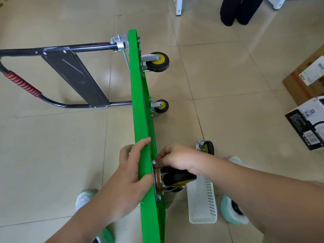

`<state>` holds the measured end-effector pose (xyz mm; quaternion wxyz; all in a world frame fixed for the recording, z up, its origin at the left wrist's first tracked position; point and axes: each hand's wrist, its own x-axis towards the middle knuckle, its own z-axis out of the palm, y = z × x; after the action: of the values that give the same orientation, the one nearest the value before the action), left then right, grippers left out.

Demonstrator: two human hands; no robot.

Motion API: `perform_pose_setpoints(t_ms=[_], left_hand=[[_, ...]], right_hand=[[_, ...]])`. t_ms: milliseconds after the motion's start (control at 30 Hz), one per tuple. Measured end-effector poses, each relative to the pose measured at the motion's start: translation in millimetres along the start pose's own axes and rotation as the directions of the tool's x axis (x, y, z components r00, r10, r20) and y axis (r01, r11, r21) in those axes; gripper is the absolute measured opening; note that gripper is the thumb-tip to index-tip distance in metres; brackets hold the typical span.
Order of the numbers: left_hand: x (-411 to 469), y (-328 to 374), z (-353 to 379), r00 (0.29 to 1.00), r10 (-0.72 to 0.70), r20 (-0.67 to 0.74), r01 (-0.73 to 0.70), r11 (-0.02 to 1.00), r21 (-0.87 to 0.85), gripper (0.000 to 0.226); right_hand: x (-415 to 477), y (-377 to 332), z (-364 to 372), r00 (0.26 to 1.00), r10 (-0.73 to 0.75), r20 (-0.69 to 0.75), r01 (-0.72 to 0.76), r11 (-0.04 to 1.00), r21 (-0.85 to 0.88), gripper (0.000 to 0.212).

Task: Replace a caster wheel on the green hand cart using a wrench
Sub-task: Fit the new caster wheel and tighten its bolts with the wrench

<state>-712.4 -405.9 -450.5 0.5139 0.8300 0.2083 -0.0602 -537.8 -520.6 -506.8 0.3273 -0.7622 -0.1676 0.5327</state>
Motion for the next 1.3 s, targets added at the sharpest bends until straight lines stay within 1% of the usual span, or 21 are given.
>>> perform_pose_setpoints(t_ms=[300,633,800,933,1100,1200,1300], left_hand=[[0,-1,-3,1.000,-0.010,0.015,0.009,0.997,0.076,0.077],[0,1,-1,1.000,0.000,0.013,-0.001,0.997,0.078,0.080],[0,1,0,1.000,0.009,0.011,-0.010,0.997,0.079,0.079],[-1,1,1,1.000,0.015,0.012,-0.016,0.996,0.086,0.079],[-2,-1,0,1.000,0.017,0.010,-0.018,0.996,0.093,0.079],[-1,-2,0,1.000,0.021,0.012,-0.022,0.995,0.096,0.080],[-1,-2,0,1.000,0.025,0.011,-0.026,0.995,0.097,0.077]], right_hand=[[5,0,0,1.000,-0.007,0.008,0.006,1.000,0.002,0.007],[8,6,-1,1.000,0.016,0.013,-0.017,1.000,0.024,0.024],[7,4,-3,0.998,0.045,0.047,-0.047,0.997,0.055,0.020],[8,4,-2,0.998,0.062,0.031,-0.063,0.998,0.023,0.023],[10,4,-2,0.997,0.064,0.037,-0.062,0.996,-0.057,0.030],[12,7,-2,0.998,0.052,0.034,-0.048,0.993,-0.112,0.034],[13,8,-1,0.999,0.025,0.049,-0.017,0.988,-0.151,0.033]])
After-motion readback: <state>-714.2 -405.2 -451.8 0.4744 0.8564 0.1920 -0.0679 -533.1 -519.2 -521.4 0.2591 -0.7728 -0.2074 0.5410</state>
